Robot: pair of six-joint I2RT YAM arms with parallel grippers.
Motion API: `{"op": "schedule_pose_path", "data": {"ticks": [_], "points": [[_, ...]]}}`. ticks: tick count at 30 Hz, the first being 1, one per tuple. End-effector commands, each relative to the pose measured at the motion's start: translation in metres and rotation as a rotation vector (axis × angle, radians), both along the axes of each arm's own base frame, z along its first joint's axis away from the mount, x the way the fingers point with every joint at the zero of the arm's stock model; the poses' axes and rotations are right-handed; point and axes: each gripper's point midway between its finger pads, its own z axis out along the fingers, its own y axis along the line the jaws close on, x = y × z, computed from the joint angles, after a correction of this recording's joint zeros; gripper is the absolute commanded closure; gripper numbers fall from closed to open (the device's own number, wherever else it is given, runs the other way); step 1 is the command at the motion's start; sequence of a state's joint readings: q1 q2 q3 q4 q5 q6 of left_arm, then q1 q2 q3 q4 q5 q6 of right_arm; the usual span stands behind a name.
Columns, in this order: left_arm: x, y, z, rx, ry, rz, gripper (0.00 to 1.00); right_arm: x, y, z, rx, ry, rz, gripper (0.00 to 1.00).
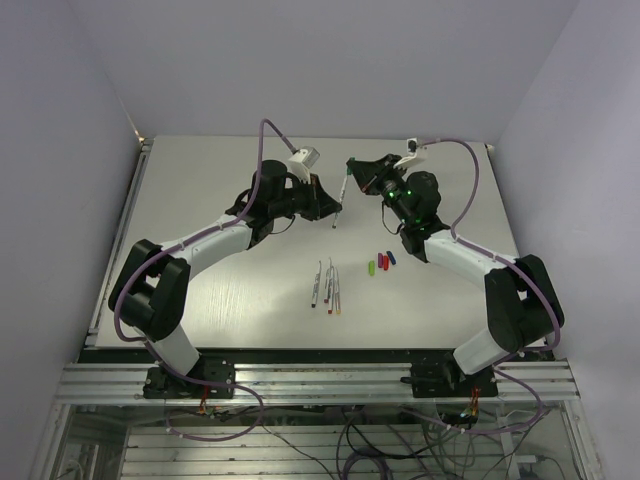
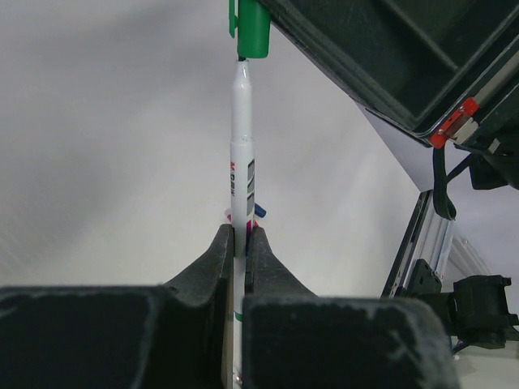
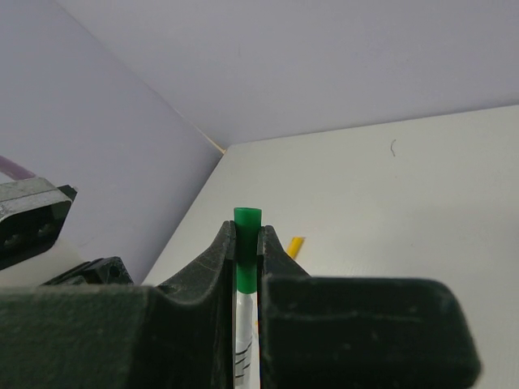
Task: Insert the pens into the pen caps
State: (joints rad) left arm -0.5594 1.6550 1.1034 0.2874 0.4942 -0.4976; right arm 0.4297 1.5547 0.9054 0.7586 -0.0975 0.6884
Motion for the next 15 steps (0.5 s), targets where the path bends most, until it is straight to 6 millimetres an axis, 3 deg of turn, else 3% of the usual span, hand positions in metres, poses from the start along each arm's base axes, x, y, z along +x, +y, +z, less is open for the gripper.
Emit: {"op": "schedule_pose_path", "data": {"ticks": [1, 15], "points": [[0.0032, 0.0002, 0.016, -0.025, -0.053, 0.003, 0.93, -0.0075, 0.0046, 0.0075, 0.019, -0.023, 0.022, 1.0], [0.0061, -0.0007, 0.0158, -0.028, -0.054, 0.006, 0.93, -0.0084, 0.0092, 0.006, 0.021, -0.017, 0.037, 1.0]]}}
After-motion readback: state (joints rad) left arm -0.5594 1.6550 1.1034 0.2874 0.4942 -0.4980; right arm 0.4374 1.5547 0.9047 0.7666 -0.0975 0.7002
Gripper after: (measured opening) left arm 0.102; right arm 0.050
